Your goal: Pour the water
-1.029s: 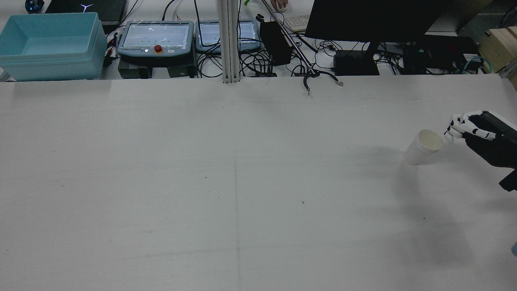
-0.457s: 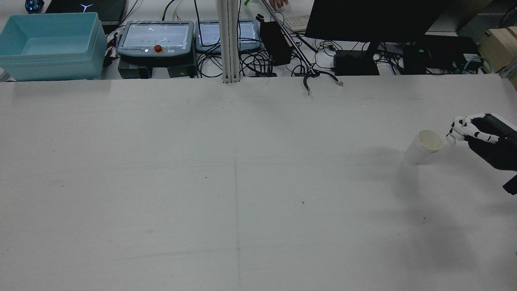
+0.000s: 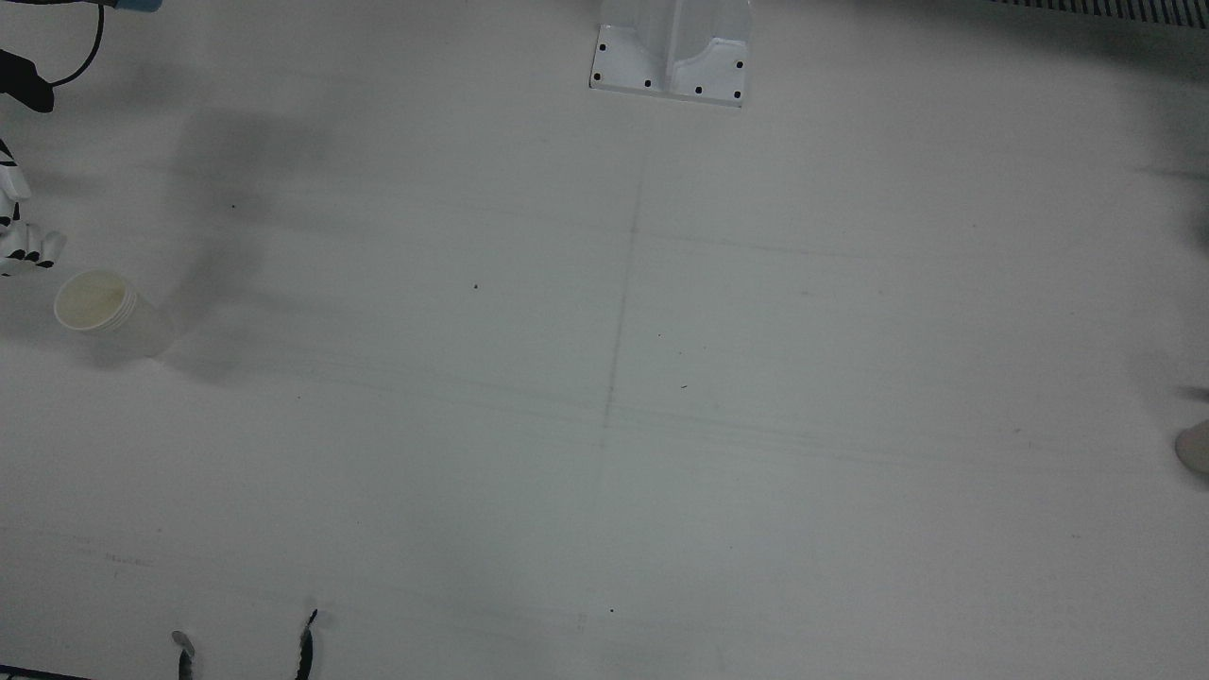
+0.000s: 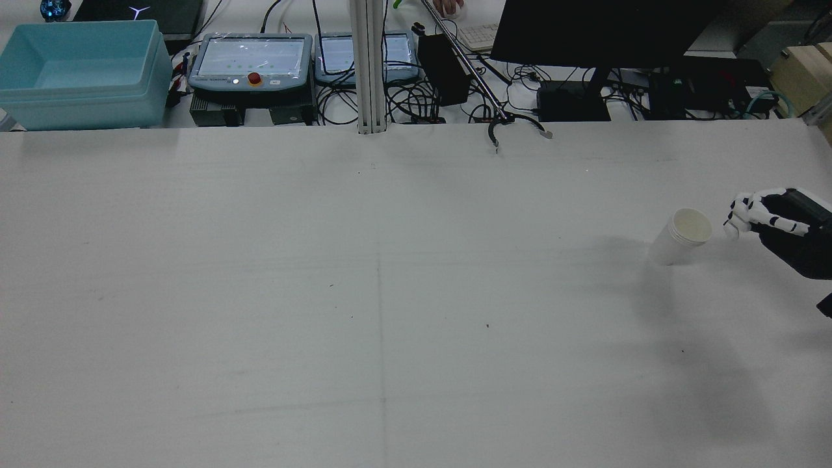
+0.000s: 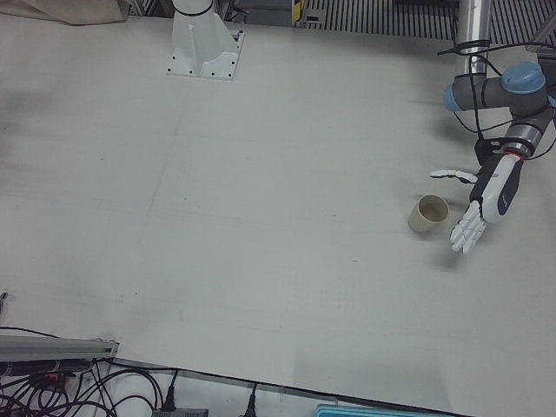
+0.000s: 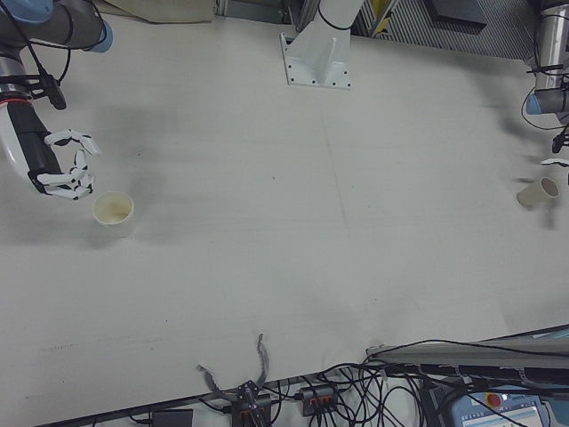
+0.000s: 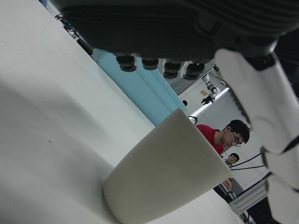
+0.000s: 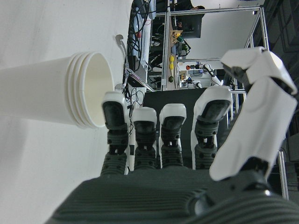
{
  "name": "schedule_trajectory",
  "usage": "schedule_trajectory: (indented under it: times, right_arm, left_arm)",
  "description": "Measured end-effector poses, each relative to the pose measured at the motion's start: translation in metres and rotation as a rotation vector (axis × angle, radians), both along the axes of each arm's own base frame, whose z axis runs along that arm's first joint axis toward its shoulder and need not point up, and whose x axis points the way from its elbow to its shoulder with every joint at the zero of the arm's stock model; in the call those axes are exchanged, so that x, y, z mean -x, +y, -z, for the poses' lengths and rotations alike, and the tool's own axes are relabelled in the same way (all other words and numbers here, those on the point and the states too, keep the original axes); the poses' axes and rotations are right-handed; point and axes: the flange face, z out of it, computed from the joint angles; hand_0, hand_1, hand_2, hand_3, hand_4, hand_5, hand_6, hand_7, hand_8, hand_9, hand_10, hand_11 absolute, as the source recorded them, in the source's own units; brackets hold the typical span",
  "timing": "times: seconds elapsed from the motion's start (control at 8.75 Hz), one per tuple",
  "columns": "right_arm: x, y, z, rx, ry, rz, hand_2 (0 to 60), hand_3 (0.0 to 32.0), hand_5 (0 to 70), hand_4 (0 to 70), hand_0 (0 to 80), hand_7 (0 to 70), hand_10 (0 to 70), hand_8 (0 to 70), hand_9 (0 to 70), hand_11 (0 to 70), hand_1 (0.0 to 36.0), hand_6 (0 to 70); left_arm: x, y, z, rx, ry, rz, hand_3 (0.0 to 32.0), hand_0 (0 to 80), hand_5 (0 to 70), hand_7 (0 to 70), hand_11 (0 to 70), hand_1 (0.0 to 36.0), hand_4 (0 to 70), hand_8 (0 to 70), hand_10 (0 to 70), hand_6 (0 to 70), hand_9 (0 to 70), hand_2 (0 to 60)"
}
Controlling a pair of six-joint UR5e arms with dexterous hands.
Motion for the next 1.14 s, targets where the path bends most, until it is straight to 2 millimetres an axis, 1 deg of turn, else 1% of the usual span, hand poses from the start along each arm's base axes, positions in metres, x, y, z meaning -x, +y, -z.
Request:
schedule_trajectory:
  times: [0.23,0.46,0.8,0.91,1.14]
  right_arm:
    - [-0.001,0.003,-0.002,0.004,0.003,0.002,36.5,0.0,46.9,57.7,48.6,63.0,41.6,50.3,67.1,58.3,12.4,55.9]
    - [-0.002,0.004,-0.004,0.007,0.005,0.001,36.0,0.0,46.0,56.2,48.5,62.2,41.2,49.6,66.3,57.8,12.2,55.0]
    - [-0.003,0.004,-0.004,0.007,0.005,0.0,34.4,0.0,45.5,54.3,48.5,61.5,40.7,49.0,65.5,57.1,12.2,54.3]
    - [-0.003,0.004,-0.004,0.007,0.005,0.0,33.8,0.0,45.3,54.1,48.6,61.6,40.4,48.8,65.3,56.7,12.1,54.1]
    - [-0.004,0.005,-0.004,0.008,0.005,-0.001,33.2,0.0,44.6,52.5,48.4,60.9,40.5,48.5,65.0,56.8,11.9,53.4]
  left_arm:
    - [-0.015,-0.008,0.004,-0.017,-0.022,-0.025,0.0,44.5,3.4,8.8,5.0,9.7,11.4,2.5,2.8,5.1,0.3,17.5]
    - [-0.03,-0.019,0.01,-0.025,-0.031,-0.045,0.0,44.9,3.8,9.3,5.2,9.7,12.6,2.7,2.9,5.7,0.4,17.2]
    - [-0.036,-0.026,0.013,-0.022,-0.036,-0.05,0.0,44.9,3.9,10.0,5.3,8.9,14.5,2.9,3.0,6.6,0.6,14.9]
    - [-0.037,-0.027,0.013,-0.021,-0.037,-0.05,0.0,45.8,4.4,10.3,5.7,9.4,15.4,3.2,3.2,7.2,0.8,14.4]
    - [-0.039,-0.031,0.014,-0.02,-0.038,-0.05,0.0,45.6,4.7,10.9,5.9,9.2,16.4,3.5,3.4,7.8,1.4,14.8]
